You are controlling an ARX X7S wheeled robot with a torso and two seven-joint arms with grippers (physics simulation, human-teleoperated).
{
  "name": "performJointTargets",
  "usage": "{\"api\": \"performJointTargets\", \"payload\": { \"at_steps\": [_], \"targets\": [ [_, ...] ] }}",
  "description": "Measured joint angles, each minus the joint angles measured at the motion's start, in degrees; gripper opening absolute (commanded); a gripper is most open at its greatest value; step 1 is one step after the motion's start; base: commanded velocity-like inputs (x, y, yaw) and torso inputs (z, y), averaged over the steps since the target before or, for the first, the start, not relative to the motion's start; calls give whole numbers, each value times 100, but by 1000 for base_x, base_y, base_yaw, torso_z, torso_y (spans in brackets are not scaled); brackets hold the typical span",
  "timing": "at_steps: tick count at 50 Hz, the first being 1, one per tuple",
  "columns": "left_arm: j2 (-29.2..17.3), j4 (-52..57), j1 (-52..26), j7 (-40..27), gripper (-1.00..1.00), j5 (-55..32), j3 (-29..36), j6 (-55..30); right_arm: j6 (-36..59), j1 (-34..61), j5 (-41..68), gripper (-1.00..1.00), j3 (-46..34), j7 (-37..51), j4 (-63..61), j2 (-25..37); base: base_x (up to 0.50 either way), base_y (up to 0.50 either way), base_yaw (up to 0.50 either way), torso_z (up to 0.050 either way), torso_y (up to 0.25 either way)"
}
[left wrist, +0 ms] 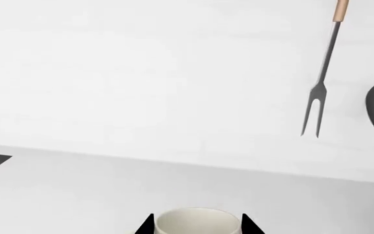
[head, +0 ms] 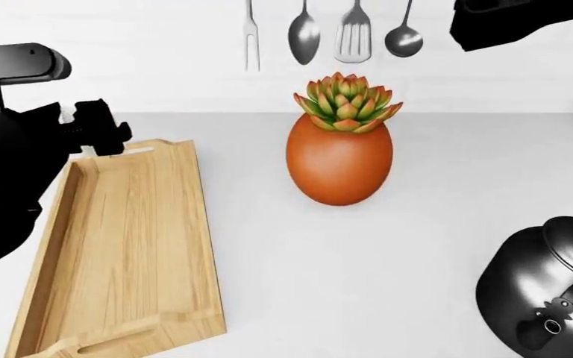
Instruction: Pick the kettle from the counter and place it on the tray. Then pick the mug from the cabinet and place it on the tray. Then close the cabinet doors.
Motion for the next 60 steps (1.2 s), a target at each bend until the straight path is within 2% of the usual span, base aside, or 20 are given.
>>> {"api": "performJointTargets", "payload": {
  "at_steps": [30, 53, 54, 60],
  "targets": [
    [40, -173, 689, 356, -100, 393, 259, 401, -96, -144, -211, 100, -54, -139, -15, -19, 0, 0, 0, 0, 0],
    [87, -403, 913, 515, -100, 570, 339, 632, -140, -176, -306, 100, -140, -182, -13, -52, 0, 0, 0, 0, 0],
    [88, -409, 917, 516, 100, 571, 338, 637, -143, -177, -308, 100, -143, -182, -14, -52, 0, 0, 0, 0, 0],
    [89, -440, 919, 509, 100, 566, 319, 670, -157, -185, -320, 100, -156, -190, -17, -50, 0, 0, 0, 0, 0]
  ]
}}
